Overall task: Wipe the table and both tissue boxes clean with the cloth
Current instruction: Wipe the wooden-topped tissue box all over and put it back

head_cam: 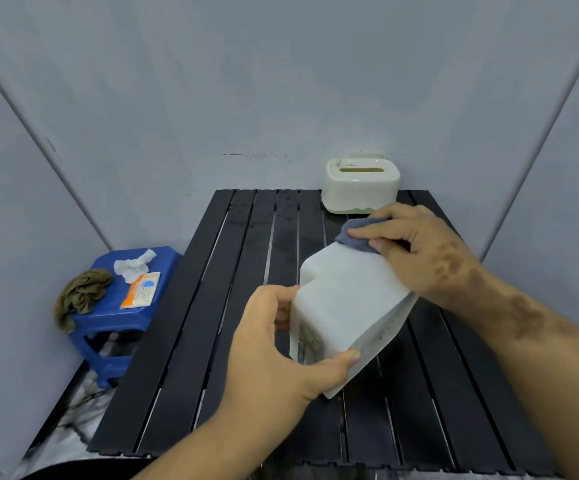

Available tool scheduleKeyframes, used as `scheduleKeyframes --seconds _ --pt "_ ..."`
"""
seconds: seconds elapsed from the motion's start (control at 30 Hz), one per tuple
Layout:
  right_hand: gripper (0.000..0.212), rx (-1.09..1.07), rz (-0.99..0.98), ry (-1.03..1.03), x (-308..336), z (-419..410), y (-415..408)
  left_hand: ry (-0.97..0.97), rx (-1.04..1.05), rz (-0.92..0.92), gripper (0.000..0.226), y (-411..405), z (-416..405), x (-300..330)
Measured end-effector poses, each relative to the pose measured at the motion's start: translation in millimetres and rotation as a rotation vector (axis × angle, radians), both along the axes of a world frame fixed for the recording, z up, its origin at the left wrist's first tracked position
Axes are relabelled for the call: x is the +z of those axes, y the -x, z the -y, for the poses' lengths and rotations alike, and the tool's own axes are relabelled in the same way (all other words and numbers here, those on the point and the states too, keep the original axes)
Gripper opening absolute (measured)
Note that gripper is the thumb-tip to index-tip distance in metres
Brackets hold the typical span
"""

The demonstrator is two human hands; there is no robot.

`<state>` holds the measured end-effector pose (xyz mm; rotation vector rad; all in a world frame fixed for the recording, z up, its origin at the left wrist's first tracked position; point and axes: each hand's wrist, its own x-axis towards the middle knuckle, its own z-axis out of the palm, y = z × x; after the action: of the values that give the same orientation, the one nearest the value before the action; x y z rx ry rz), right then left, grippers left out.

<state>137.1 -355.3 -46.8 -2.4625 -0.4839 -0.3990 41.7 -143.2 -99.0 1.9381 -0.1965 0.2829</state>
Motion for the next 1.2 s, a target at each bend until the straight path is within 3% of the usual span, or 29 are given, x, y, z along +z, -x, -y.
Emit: scheduleKeyframes --seconds 0.1,0.23,0.37,0.43,0.53,0.67,0.83,0.93,1.03,1.2 --pt "0.032 -0.009 0.102 0.120 -6 -18 5 -0.020 -0.005 -0.007 0.065 -1 -2 0" --pt "0.039 0.273 0.073 0.211 0 -35 17 -0.014 -0.002 -0.009 0.066 0 -2 -1" --pt "0.037 -0.014 -0.018 -0.050 -7 0 -10 -0.025 -0.004 -0.012 0.064 -1 -3 0" --pt "0.038 -0.054 -0.026 -0.061 -12 3 -9 -0.022 -0.009 -0.007 0.062 -2 -4 1" --pt "0.037 0.101 0.086 0.079 -6 -17 11 -0.017 -0.020 0.000 0.062 -2 -5 2" --pt "0.037 0.370 0.023 0.132 4 -14 21 -0.013 -0.019 -0.005 0.062 -3 -5 3" --pt "0.040 0.084 0.034 -0.044 -5 24 7 -0.012 -0.024 -0.010 0.061 -7 -7 3" --pt "0.032 0.268 0.118 0.045 -4 -12 31 -0.005 -0.025 -0.012 0.061 -7 -7 4" --pt "0.026 0.475 0.067 0.094 1 -22 38 -0.014 -0.044 -0.015 0.060 -8 -9 5" --pt "0.037 0.197 0.047 0.015 -3 34 15 -0.013 -0.031 -0.025 0.062 -12 -10 5"
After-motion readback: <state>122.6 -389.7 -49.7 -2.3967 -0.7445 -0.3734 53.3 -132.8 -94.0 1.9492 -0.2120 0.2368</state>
